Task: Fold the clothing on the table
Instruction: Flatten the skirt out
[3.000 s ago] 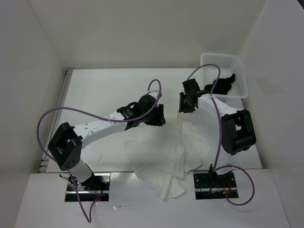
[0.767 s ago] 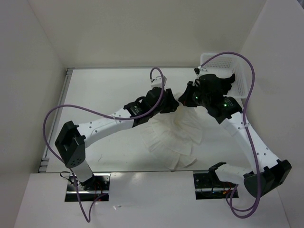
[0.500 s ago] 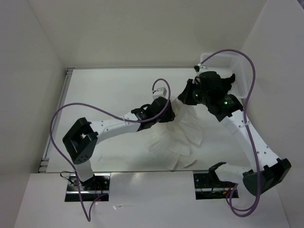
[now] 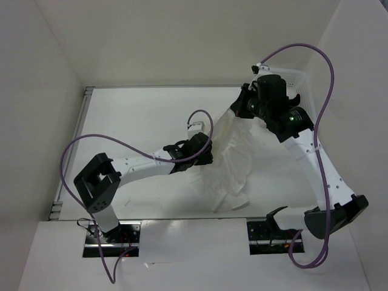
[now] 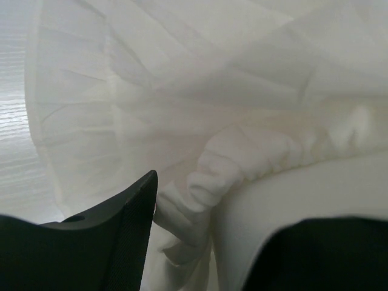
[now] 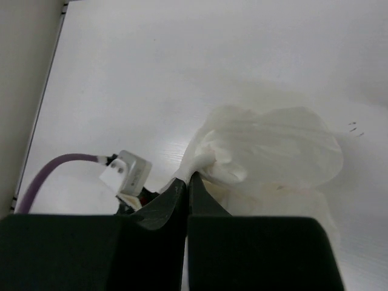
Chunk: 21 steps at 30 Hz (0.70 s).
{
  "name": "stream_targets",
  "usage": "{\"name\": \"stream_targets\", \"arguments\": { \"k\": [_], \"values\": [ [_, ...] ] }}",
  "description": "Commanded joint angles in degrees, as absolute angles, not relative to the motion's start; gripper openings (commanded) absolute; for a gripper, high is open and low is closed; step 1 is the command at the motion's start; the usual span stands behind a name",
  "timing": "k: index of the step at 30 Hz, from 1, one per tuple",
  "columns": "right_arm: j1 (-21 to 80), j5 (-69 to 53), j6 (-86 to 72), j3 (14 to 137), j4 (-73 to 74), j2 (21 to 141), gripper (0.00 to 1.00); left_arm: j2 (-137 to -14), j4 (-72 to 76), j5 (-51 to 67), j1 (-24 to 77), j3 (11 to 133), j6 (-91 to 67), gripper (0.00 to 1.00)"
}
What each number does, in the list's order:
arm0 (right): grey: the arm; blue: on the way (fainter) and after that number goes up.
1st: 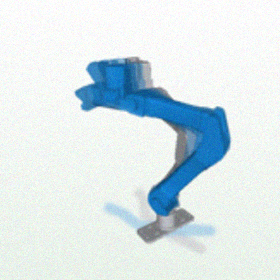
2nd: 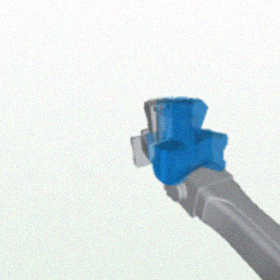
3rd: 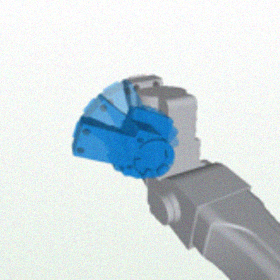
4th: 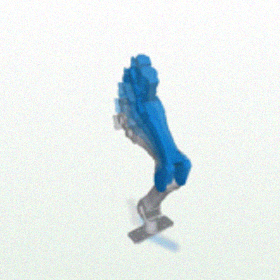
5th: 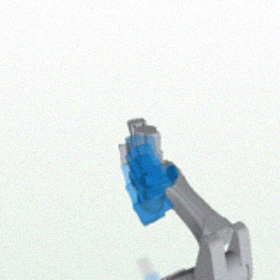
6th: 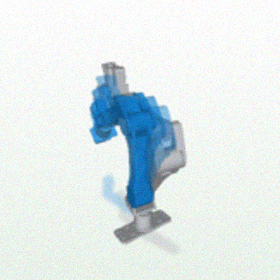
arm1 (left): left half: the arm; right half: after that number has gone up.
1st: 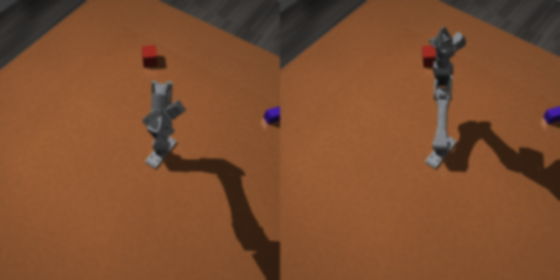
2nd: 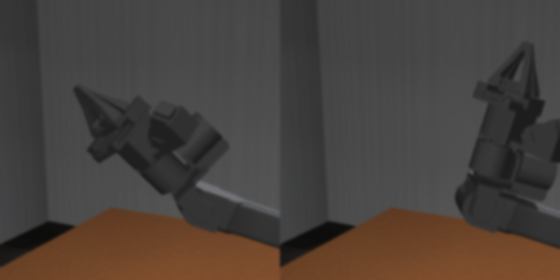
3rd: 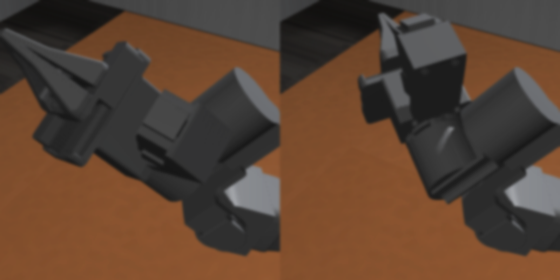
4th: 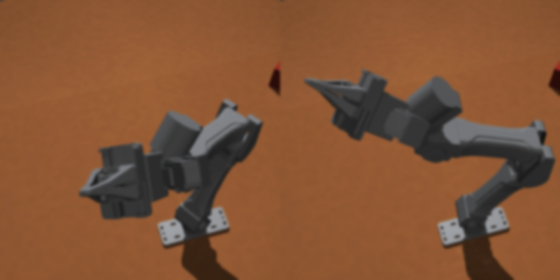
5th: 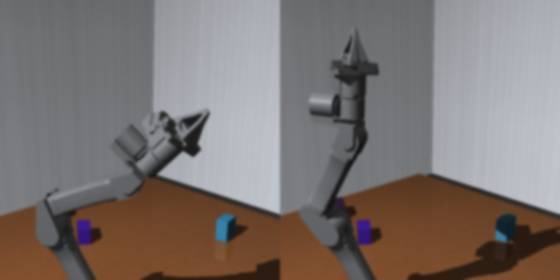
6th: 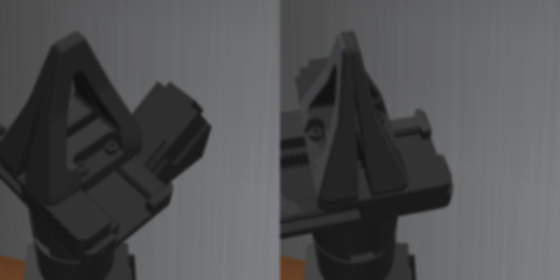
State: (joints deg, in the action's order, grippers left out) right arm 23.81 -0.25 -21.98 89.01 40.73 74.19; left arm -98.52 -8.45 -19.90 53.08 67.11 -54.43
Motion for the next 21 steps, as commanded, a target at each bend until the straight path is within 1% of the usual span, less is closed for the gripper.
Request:
{"name": "stream_targets", "arguments": {
  "k": [1,4,8,12,16,18,19,21],
  "values": [
    [22.06,4.04,-20.22,92.90,37.00,73.83,0.00,-95.19,-13.53,-22.76,53.17,64.78,-55.02,0.50],
    [20.92,4.66,-20.21,92.29,37.00,73.83,0.00,-93.52,-14.67,-23.47,53.17,64.17,-55.02,0.50],
    [18.73,5.98,-20.21,87.55,36.39,72.42,0.00,-91.68,-17.83,-24.79,52.39,66.17,-52.40,0.50],
    [16.62,5.98,-19.69,80.70,35.25,70.14,0.00,-89.30,-19.16,-22.59,49.83,67.49,-48.36,0.50],
    [16.00,5.98,-19.69,77.87,34.72,68.82,0.00,-88.59,-22.67,-19.17,47.56,70.74,-43.87,0.50],
    [16.00,5.45,-19.69,77.17,34.72,68.29,0.00,-90.43,-25.04,-16.89,46.93,72.06,-41.93,0.50],
    [16.00,4.93,-19.69,76.56,34.19,68.29,0.00,-91.31,-27.05,-16.88,46.93,72.68,-39.75,0.51],
    [16.00,4.39,-19.69,76.55,34.19,67.76,0.00,-94.38,-29.34,-16.87,46.93,74.69,-38.24,0.57]
  ]
}}
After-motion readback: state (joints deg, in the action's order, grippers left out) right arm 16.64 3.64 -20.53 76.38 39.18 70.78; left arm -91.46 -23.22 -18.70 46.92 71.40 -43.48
